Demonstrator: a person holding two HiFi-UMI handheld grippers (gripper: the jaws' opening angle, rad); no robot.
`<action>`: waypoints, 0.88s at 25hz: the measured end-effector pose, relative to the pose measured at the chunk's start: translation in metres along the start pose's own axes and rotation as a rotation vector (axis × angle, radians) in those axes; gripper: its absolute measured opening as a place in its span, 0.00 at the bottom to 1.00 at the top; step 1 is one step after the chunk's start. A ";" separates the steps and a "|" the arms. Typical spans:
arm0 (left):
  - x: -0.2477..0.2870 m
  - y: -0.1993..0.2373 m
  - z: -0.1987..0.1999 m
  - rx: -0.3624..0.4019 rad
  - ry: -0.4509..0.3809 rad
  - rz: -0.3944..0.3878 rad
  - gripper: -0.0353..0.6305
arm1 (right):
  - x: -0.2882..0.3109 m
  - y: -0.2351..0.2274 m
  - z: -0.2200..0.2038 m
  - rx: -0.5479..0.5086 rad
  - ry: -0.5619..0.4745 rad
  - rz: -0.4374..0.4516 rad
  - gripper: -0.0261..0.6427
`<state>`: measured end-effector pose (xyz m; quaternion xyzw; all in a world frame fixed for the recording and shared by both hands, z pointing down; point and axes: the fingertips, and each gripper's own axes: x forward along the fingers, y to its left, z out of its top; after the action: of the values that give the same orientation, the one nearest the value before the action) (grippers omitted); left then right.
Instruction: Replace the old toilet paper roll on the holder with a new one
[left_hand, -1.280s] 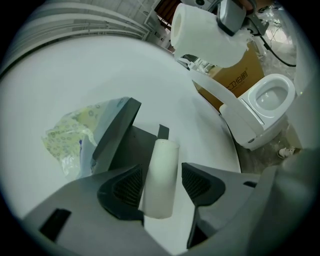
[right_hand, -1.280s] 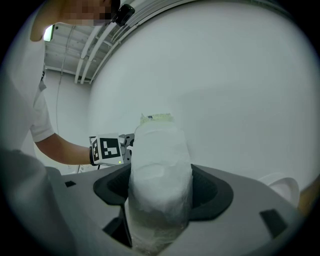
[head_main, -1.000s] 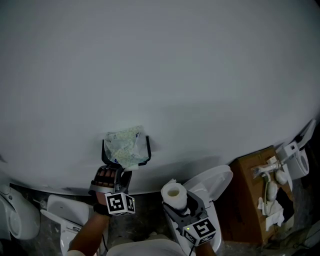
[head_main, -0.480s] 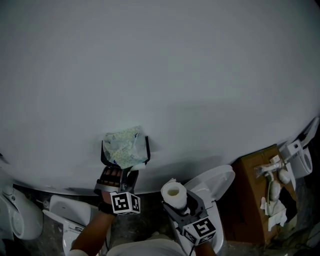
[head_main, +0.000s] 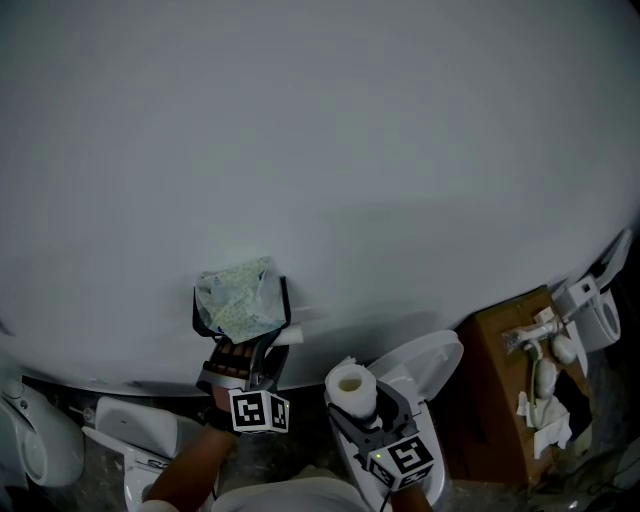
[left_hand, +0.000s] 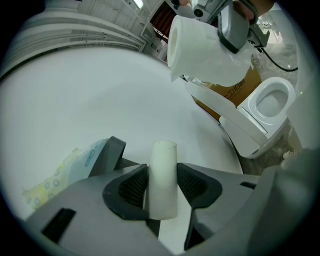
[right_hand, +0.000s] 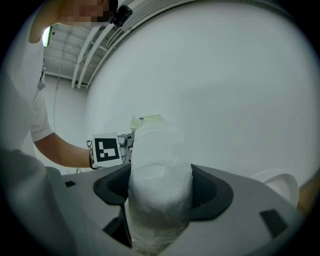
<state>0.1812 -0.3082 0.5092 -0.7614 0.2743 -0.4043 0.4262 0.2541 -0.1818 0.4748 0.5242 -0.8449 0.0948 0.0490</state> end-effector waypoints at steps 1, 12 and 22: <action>0.000 0.000 0.003 0.003 -0.008 -0.001 0.35 | -0.001 -0.002 0.001 0.000 -0.001 -0.005 0.52; 0.006 -0.004 0.033 0.013 -0.081 -0.013 0.35 | -0.021 -0.018 -0.001 0.003 -0.004 -0.068 0.52; 0.003 -0.006 0.081 0.028 -0.187 -0.017 0.34 | -0.049 -0.031 -0.003 0.011 -0.011 -0.145 0.52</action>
<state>0.2519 -0.2733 0.4907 -0.7921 0.2212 -0.3390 0.4569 0.3037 -0.1522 0.4720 0.5849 -0.8043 0.0927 0.0484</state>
